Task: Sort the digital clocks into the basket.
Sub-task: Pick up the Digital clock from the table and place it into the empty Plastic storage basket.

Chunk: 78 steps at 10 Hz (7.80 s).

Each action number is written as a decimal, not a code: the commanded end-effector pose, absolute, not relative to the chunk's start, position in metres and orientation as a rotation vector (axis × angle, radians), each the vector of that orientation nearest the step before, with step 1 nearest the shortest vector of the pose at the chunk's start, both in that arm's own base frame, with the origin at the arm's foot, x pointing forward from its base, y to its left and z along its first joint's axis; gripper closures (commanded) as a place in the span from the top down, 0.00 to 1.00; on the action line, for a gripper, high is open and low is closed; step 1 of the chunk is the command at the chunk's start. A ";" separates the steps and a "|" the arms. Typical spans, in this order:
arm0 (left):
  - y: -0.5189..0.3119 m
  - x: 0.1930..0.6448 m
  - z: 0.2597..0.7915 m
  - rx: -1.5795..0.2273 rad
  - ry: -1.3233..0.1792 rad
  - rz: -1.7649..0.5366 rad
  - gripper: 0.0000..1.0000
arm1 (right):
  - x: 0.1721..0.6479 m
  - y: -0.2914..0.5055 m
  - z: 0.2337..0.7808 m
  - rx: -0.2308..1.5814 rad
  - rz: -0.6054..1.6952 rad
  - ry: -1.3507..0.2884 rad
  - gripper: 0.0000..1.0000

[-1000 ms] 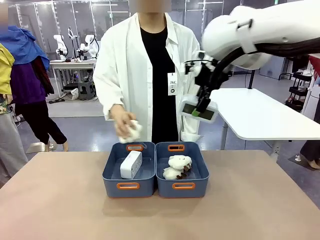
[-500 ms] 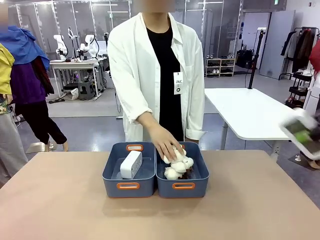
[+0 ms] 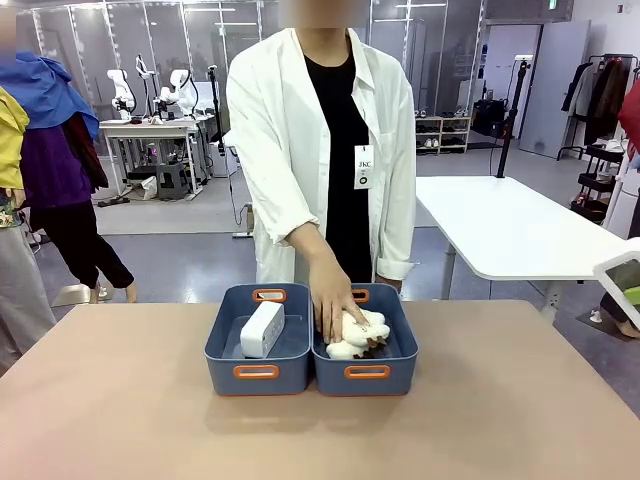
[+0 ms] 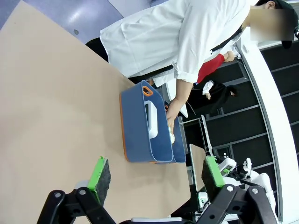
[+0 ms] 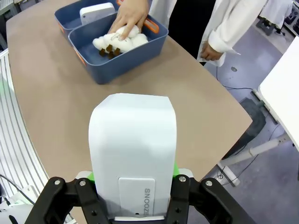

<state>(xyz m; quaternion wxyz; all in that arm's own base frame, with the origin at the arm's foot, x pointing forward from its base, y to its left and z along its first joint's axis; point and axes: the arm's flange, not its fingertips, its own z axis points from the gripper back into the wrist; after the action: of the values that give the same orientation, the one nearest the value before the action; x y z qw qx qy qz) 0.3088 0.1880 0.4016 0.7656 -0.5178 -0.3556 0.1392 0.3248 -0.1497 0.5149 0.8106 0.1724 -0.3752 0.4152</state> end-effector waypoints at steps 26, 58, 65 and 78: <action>0.189 0.306 0.406 -1.141 -0.765 0.309 1.00 | 0.542 0.436 0.405 0.539 1.709 -0.318 0.00; 0.189 0.306 0.406 -1.141 -0.765 0.309 1.00 | 0.538 0.394 0.410 0.643 1.639 -0.357 1.00; 0.189 0.306 0.406 -1.141 -0.765 0.309 1.00 | 0.422 0.167 0.433 1.144 1.019 -0.365 1.00; 0.189 0.306 0.406 -1.141 -0.765 0.309 1.00 | 0.250 -0.163 0.398 1.265 0.084 -0.354 1.00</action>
<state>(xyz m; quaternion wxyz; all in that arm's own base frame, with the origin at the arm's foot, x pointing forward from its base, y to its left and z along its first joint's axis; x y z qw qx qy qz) 0.3085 0.1882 0.4017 0.7656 -0.5177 -0.3556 0.1394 0.2486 -0.1668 0.3984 0.7875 0.5899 -0.1752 0.0356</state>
